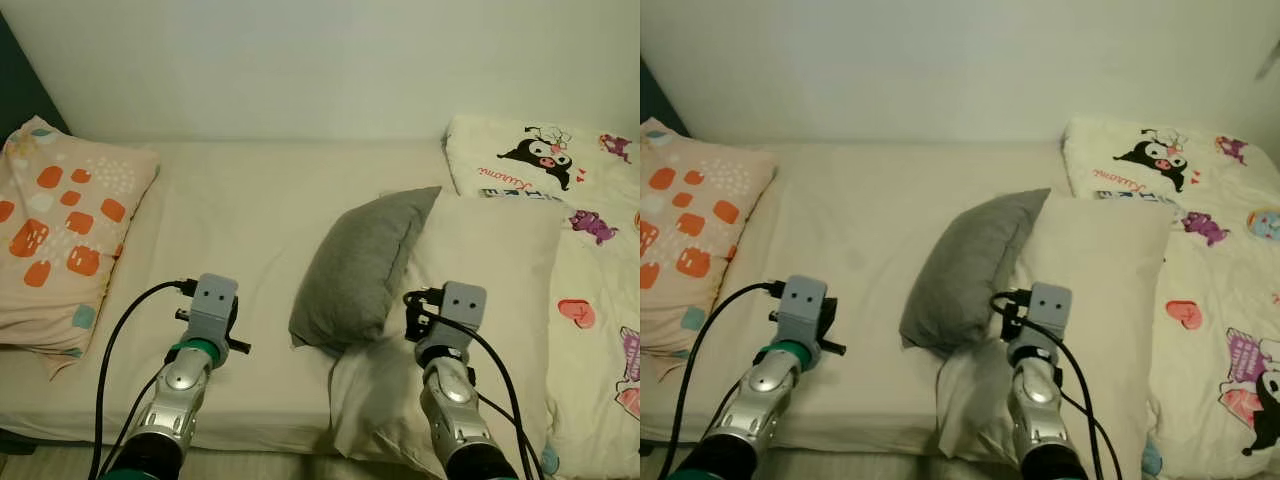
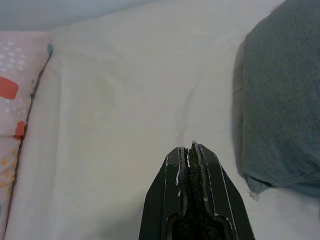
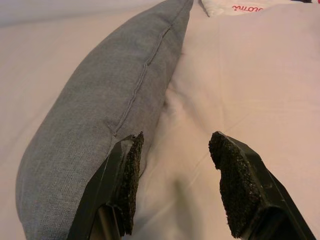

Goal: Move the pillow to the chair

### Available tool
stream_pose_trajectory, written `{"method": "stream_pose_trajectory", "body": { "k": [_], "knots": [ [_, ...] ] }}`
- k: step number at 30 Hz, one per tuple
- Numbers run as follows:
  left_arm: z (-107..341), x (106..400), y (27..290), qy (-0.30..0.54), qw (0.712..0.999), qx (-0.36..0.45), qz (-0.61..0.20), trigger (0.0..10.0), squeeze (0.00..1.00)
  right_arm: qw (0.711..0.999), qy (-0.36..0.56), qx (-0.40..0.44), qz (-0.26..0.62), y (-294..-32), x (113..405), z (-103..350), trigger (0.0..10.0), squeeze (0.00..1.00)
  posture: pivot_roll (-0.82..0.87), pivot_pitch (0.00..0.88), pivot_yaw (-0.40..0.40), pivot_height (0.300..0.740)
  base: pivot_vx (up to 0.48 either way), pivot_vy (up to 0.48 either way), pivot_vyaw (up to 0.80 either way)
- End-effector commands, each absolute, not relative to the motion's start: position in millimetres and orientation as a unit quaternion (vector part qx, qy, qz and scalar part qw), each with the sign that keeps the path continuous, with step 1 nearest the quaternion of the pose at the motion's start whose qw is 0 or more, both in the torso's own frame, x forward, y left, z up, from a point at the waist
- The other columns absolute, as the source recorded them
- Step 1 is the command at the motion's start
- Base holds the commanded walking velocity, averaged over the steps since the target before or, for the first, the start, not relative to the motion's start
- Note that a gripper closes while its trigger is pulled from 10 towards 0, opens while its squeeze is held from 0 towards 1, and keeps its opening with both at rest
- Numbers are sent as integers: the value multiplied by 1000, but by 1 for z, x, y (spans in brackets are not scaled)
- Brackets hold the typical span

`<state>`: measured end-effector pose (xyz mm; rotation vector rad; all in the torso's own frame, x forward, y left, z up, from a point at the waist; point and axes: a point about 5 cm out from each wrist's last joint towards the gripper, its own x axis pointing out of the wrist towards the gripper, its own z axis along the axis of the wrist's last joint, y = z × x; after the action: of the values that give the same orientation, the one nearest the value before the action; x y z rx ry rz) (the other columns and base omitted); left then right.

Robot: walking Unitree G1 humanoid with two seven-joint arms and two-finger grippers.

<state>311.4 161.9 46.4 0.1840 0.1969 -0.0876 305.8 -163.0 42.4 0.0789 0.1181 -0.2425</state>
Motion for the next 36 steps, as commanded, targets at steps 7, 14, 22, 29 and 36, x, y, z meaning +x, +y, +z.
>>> {"method": "stream_pose_trajectory", "body": {
  "k": [7, 14, 22, 29, 36],
  "knots": [
    [40, 308, 168, 114, 990, 72, -28, 10000, 0, 984, 86, 46, -146, -168, 297, 31, 10000, 0, 3, 1, 65, 740, 0, 0, 0],
    [43, 310, 174, 117, 992, 55, 7, 10000, 0, 983, 91, 44, -151, -173, 292, 28, 10000, 0, 19, 11, 60, 740, 0, 0, 0],
    [41, 307, 157, 109, 983, 129, -68, 10000, 0, 982, 105, 60, -144, -164, 294, 26, 10000, 0, 39, 14, 71, 740, 0, 0, 0],
    [44, 308, 164, 104, 988, 104, -46, 10000, 0, 984, 101, 46, -139, -161, 295, 27, 10000, 0, 48, 7, 80, 740, 0, 0, 0],
    [48, 311, 166, 101, 988, 113, -34, 10000, 0, 983, 104, 56, -142, -163, 295, 27, 10000, 0, 50, 0, 80, 740, 0, 0, 0]
  ]
}}
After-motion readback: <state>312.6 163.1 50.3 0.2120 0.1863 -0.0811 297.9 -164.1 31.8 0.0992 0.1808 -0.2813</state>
